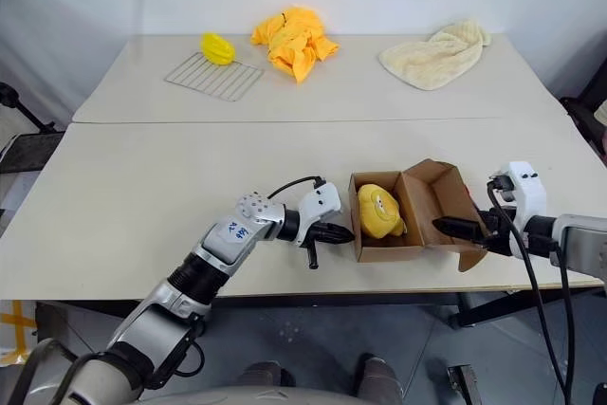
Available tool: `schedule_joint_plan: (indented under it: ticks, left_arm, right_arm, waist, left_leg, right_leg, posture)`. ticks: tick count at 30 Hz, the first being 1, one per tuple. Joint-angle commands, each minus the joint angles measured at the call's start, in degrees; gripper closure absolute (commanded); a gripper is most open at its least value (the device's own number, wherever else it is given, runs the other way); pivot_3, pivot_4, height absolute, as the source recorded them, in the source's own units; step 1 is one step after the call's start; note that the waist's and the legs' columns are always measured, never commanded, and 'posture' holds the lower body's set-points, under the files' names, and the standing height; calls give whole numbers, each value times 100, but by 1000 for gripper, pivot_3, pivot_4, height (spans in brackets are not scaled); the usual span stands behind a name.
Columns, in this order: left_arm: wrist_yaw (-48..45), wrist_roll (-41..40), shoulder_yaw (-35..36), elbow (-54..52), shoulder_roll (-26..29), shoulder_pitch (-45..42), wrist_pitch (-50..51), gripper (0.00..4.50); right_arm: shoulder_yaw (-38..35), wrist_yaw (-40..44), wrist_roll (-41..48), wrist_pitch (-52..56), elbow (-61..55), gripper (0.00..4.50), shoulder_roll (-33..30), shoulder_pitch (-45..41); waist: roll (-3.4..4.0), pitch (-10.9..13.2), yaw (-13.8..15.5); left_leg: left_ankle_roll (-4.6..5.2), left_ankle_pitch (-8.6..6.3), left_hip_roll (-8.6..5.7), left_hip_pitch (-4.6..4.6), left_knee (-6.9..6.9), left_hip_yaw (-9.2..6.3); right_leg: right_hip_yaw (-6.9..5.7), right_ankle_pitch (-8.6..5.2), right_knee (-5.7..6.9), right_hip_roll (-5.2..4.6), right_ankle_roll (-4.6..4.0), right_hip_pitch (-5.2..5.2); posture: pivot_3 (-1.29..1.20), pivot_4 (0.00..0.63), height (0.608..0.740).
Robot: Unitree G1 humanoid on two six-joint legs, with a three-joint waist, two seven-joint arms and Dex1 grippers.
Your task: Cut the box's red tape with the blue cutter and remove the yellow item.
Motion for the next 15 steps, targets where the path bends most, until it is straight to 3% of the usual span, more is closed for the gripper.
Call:
schedule_joint_plan:
  ticks: [1, 15]
  left_arm:
    - [-101, 41, -135, -90, 26, 19, 27, 4500]
    - [-63, 11, 147, 16, 303, -61, 134, 4500]
  right_arm:
    - [-471, 302, -21, -244, -51, 21, -264, 61]
    - [-1293, 1218, -640, -1669, 230, 21, -612, 662]
  waist:
    - [1, 0, 1]
    - [1, 2, -33]
  left_leg:
    - [0, 0, 0, 0, 0, 0]
    - [0, 0, 0, 5, -1, 4]
  right_leg:
    - [0, 0, 0, 0, 0, 0]
    - [3, 1, 1, 0, 1, 0]
  posture:
    - [0, 150, 740]
    - [0, 150, 740]
